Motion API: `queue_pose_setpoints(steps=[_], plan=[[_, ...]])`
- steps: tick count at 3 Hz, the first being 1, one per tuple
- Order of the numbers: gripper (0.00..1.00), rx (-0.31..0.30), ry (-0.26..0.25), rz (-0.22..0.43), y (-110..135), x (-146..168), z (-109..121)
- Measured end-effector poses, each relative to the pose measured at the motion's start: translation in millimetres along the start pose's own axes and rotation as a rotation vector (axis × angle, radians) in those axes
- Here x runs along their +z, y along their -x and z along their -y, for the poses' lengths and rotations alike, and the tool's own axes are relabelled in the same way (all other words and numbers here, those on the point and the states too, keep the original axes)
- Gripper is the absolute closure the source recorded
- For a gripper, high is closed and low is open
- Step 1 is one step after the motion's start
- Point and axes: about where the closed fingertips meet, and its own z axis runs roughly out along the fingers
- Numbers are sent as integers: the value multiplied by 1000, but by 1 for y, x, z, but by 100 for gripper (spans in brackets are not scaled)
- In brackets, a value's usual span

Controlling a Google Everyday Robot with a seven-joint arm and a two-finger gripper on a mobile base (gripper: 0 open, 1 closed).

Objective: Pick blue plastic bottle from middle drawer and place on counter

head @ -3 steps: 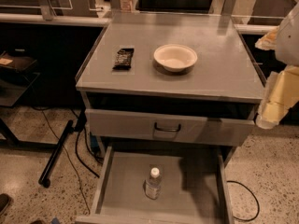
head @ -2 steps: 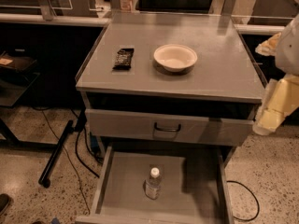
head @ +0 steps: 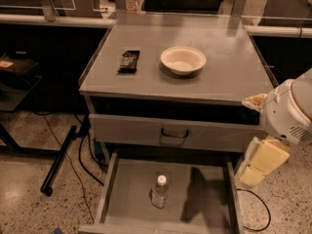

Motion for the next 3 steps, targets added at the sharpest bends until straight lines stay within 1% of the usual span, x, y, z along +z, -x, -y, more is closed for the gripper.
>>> queue_pose_setpoints(steps=[1,2,3], plan=[[0,0,0,0,0,0,0],[0,28,30,23,-4,25,-10],[0,32,69,69,-3,71,-24]])
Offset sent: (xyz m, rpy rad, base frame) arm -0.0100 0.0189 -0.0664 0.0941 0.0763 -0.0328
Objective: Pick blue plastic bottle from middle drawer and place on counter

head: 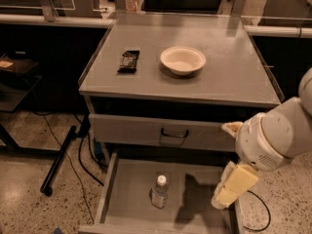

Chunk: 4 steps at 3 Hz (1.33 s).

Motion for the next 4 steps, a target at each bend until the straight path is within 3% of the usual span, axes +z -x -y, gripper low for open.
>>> queue_pose_setpoints(steps=[1,2,4], plan=[[0,-3,32,8,-3,28,-5],[0,37,63,-11,-6,49,-12],[0,37,103,36,-8,67,-23]])
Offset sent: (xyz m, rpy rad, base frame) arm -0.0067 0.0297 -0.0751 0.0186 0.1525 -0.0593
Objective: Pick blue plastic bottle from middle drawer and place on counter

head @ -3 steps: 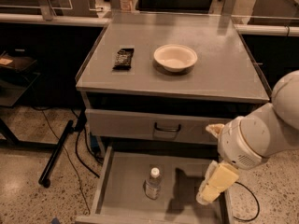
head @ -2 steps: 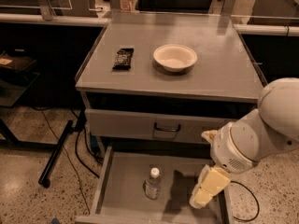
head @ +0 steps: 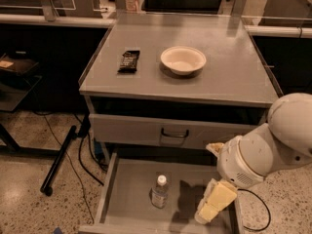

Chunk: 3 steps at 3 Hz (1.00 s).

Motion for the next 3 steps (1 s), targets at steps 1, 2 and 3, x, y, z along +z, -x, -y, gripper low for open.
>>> queue_pose_setpoints(steps=[1,2,3], plan=[[0,37,37,73,-17,44,-6],[0,76,25,147,-33,86,-1],[0,76,25,147,-33,86,-1]])
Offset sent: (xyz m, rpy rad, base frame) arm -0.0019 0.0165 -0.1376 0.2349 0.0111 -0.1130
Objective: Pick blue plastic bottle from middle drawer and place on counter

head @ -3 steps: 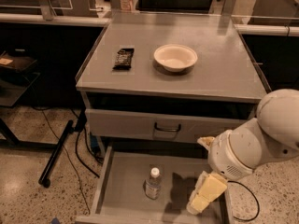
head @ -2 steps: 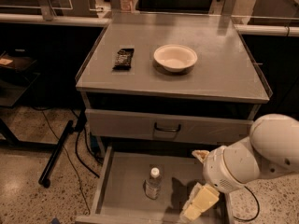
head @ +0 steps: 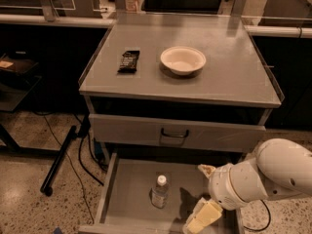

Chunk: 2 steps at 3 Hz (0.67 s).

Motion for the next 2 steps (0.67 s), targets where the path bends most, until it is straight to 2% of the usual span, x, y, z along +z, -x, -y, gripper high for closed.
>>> queue_pose_setpoints(steps=[1,2], plan=[[0,17,-20,42,-8,16,-2],[0,69,-75,110,-28,53,17]])
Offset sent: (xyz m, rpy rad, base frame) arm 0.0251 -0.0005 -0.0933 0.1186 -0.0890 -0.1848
